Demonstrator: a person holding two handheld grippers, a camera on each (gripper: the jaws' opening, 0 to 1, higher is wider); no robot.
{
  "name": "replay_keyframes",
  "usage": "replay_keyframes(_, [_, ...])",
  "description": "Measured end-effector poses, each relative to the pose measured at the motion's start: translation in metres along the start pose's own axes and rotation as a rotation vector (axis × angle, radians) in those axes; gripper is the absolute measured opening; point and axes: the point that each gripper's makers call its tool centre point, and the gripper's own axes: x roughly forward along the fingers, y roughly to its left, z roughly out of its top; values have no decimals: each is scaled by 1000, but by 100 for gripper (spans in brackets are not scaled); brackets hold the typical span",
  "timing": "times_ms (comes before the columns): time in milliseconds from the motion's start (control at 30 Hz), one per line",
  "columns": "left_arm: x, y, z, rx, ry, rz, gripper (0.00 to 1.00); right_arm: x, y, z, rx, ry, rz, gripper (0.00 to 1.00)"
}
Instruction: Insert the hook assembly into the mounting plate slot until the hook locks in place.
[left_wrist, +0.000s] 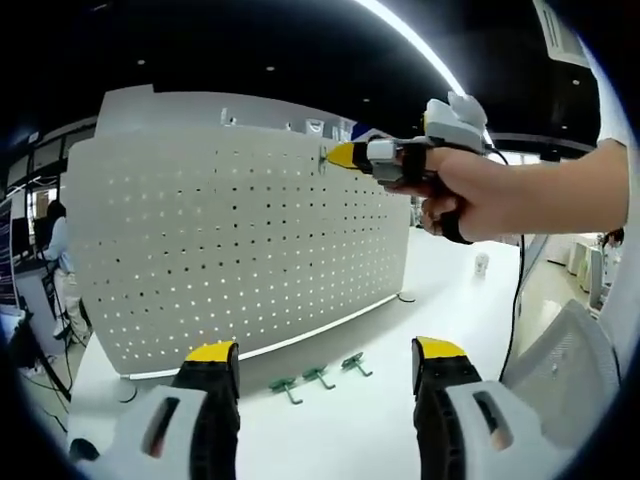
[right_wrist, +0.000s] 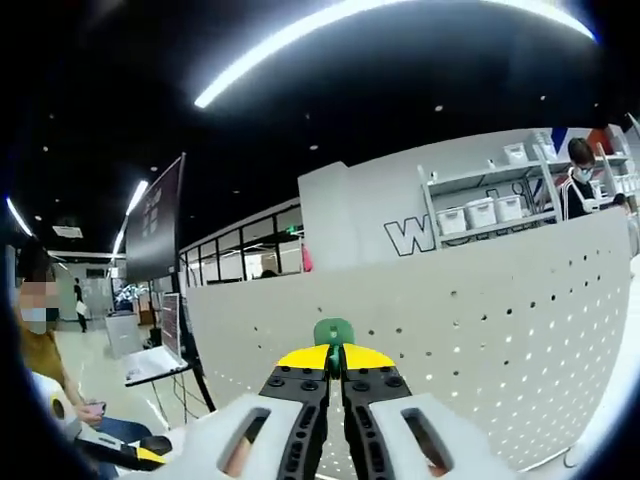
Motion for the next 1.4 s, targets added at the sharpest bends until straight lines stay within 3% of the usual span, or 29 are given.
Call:
replay_keyframes(400, [-1,3,1,-5,-2,5,72,23,-18,1,-44,4,-70,0])
replay_keyframes(900, [0,5,-3,-6,7,12,72,49,-28,-3,-77,14,-94,1])
replay_keyframes(1400, [1,9,-8,-18,16,18,71,55,-27,-5,-77,10,-108,1])
